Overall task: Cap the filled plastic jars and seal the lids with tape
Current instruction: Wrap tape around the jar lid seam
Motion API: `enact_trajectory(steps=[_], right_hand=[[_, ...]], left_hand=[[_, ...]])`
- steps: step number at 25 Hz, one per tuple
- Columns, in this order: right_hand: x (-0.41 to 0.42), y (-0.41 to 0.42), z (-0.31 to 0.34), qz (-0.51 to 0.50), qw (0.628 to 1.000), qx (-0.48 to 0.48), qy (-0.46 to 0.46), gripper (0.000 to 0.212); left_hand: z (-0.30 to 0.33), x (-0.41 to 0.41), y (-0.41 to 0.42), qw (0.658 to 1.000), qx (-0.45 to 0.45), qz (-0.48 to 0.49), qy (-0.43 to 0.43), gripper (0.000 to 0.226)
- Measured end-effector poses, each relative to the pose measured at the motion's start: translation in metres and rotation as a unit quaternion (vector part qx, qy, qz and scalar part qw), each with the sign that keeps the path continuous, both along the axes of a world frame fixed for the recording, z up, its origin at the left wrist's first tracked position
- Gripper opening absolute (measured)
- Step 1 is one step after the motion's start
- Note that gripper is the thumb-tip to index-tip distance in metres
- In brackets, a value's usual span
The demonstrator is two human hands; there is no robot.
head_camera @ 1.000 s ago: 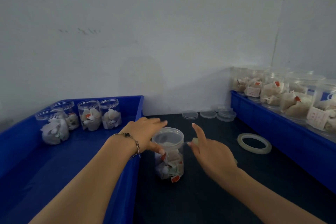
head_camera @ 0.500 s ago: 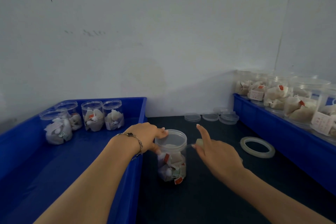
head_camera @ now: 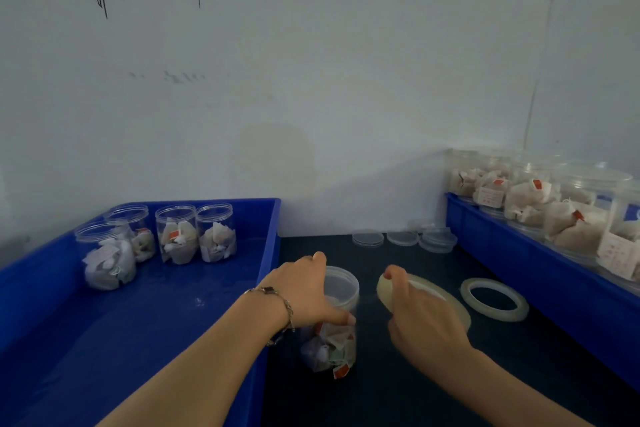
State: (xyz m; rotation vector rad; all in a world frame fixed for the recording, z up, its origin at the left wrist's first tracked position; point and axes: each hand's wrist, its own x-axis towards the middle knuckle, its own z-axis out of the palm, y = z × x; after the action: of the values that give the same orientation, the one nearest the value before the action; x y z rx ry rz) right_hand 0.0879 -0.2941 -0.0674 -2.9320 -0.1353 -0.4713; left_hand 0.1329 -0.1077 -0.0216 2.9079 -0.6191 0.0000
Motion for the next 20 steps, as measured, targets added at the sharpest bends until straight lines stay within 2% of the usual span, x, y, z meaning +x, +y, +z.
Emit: enact_trajectory(steps=[2,5,9,12,14,16,20], right_hand=[[0.000,-0.002,0.005,-0.003,1.000,-0.001,0.006,0.056],[-0.004,-0.008,0.014,-0.003,1.000,0.006,0.007,0.038],[-0.016,-0.011,0.023,-0.008,0.999,-0.040,0.011,0.039],[-0.027,-0.009,0.032,0.021,0.999,-0.031,0.004,0.041],[-0.036,-0.006,0.036,0.033,0.998,-0.048,-0.002,0.044],[-0.044,-0.006,0.037,0.027,0.996,-0.086,-0.010,0.052],[-0.050,-0.007,0.032,0.012,0.995,-0.097,0.020,0.063]], left_hand=[[0.003,-0.001,0.001,0.997,-0.067,-0.024,0.039,0.074],[0.011,-0.006,0.003,0.974,-0.175,-0.077,0.124,0.081],[0.016,-0.014,0.000,0.928,-0.256,-0.135,0.234,0.064],[0.015,-0.015,0.002,0.869,-0.313,-0.162,0.347,0.069],[0.014,-0.011,0.006,0.843,-0.319,-0.185,0.392,0.074],[0.011,-0.006,0.005,0.844,-0.306,-0.195,0.394,0.080],[0.002,0.003,0.001,0.860,-0.261,-0.188,0.396,0.084]])
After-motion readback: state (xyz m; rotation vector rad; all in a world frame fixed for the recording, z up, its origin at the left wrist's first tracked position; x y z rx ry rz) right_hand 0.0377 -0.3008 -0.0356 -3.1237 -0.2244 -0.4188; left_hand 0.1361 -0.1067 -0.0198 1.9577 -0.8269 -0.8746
